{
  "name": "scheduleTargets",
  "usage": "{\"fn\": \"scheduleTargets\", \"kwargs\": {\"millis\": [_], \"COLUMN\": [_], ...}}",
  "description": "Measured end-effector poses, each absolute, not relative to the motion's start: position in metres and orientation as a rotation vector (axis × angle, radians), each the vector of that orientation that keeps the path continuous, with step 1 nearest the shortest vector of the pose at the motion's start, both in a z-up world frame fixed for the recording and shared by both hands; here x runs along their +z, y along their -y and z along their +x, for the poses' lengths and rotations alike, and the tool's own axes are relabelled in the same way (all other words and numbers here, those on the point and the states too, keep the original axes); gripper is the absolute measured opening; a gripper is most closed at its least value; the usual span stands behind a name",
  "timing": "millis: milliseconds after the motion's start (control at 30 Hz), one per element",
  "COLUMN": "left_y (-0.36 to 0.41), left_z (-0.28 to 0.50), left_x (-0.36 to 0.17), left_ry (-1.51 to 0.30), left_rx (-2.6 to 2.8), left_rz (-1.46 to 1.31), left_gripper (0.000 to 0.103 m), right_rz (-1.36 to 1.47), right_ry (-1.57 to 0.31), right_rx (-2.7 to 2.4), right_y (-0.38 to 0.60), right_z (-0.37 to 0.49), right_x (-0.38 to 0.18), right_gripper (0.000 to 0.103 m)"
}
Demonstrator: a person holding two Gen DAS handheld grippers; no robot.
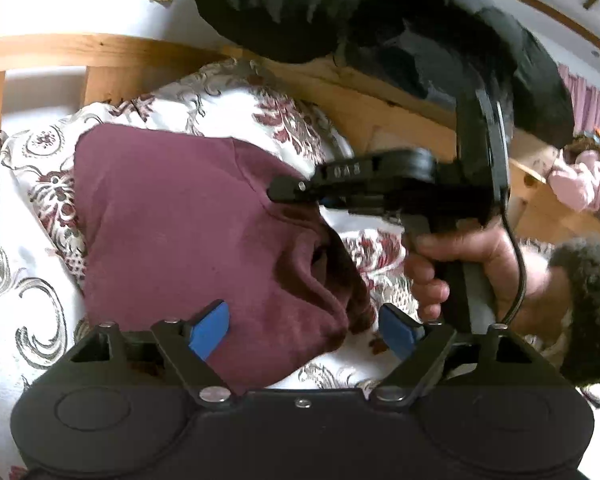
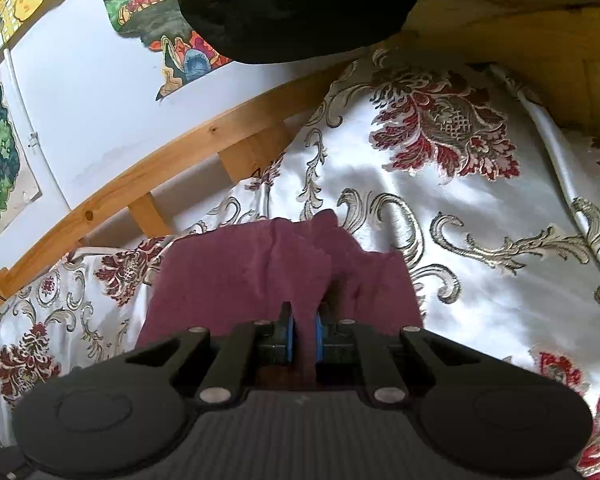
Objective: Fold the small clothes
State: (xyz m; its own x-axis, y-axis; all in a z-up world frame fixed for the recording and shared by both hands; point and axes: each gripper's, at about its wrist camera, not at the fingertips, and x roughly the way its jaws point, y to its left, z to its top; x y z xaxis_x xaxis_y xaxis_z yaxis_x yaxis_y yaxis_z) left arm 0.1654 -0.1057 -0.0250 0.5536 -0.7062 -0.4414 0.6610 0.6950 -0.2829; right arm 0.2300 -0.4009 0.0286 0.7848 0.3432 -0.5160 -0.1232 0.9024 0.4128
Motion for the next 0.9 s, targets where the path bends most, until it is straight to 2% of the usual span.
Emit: {"fn": "scheduleTargets", "kwargs": {"millis": [133,333,533,767,833,900], "left_y": [0.1,0.086,0.061,0.06,0.061,0.063], "left_z": [0.161,0.169,0.188,0.199,0.199,0.199], "left_x": [-0.015,-0.011,-0.02,-0.04,-0.045,-0.049], "left_ry": [-0.486,-0.474,-0.549,-0.665,-0.684,-0.71], "left_rx": [-0.747,-0.633,-0.499,-0.451,-0.462,-0.466], "left_rz": [-0.062,-0.138,-0.291,-0.272,-0.274,-0.26], "left_gripper": [0.101,0.102,0.102,0.102,0.102,0.102], "right_rz": [0.357,0.358,0.342,0.361,0.379,0.411], "right_ry": [-0.621,-0.617,-0.611,-0.626,-0.639,-0.658], "right_rx": [0.244,0.211,0.199,0.17,0.166,0.162], "right_y": [0.405,0.414,0.415,0.419,0.42,0.422], "right_z": [0.229,0.228,0.231,0.231,0.229,0.228], "right_x": [0.03,0.03,0.032,0.029,0.026,0.023], "right_gripper": [0.011,0.011,0.011,0.011,0.013,0.024]}}
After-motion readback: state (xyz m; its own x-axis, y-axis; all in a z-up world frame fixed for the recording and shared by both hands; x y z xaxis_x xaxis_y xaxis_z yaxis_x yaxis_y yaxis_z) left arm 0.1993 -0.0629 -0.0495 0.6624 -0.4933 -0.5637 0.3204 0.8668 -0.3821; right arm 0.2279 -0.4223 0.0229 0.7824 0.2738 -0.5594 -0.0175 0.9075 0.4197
